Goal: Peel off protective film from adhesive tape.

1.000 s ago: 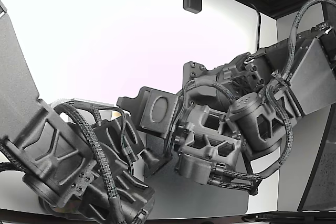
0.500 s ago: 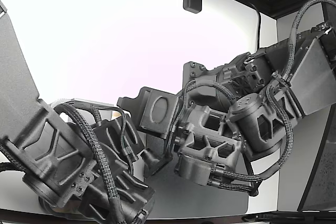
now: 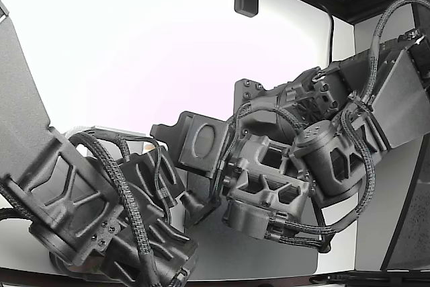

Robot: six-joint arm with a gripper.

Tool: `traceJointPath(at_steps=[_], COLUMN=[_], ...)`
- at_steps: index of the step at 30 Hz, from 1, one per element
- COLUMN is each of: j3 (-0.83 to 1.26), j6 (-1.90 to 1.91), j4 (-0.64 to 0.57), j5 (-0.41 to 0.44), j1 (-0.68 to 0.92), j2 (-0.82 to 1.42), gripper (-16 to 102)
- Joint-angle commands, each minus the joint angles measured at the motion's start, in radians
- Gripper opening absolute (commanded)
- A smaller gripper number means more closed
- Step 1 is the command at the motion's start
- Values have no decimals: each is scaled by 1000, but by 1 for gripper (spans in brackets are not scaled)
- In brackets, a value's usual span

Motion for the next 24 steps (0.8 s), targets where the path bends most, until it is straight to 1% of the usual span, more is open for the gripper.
traceJointPath(at_steps=[1, 24], j3=[-32, -63], j6=[3, 18], j4=[3, 28], j5=[0, -2], j1=[-6, -2], j2=[17, -3], gripper=[-11, -11])
